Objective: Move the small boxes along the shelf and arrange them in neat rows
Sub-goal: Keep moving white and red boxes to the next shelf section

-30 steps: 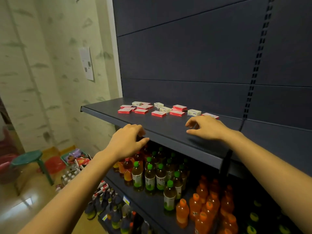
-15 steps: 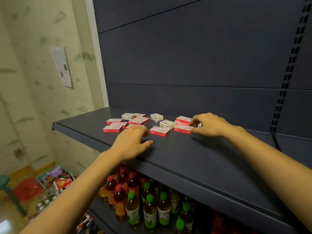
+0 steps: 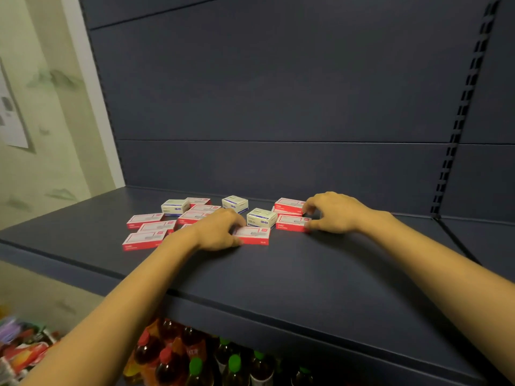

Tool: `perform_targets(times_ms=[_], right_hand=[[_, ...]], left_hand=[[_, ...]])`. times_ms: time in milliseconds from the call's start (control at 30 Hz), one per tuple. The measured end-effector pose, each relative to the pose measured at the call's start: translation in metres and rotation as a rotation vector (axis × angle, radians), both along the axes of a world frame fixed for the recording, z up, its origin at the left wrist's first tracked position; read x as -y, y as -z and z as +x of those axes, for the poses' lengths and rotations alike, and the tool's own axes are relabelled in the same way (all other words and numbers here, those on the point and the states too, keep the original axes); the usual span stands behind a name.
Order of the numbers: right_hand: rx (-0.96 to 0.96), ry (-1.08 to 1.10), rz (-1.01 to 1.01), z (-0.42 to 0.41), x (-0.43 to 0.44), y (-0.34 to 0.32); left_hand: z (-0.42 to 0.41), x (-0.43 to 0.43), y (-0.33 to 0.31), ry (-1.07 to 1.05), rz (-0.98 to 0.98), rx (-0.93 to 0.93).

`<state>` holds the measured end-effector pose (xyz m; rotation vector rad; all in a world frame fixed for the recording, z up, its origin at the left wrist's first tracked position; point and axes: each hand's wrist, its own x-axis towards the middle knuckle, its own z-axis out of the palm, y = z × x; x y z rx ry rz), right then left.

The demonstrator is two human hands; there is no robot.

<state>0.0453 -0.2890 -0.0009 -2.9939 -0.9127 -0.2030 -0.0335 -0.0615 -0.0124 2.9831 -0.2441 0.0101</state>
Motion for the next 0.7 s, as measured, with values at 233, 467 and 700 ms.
perform_targets(times_ms=[233,467,700], right_hand=[[-0.043,0.133,-0.084,0.001,-0.019,0.008],[0.085,0.216,0.029,-0.023,-0.019,0.011],[0.202,0.322,0.281,-0.091,0.027,0.008]], left_hand=[[0.007,-0.030,-0.009,0.137,0.064,0.067],[0.004,-0.049,-0.021,0.219,-0.054,0.341],[0.012,-0.015,-0.020,0.381,-0.235,0.392]])
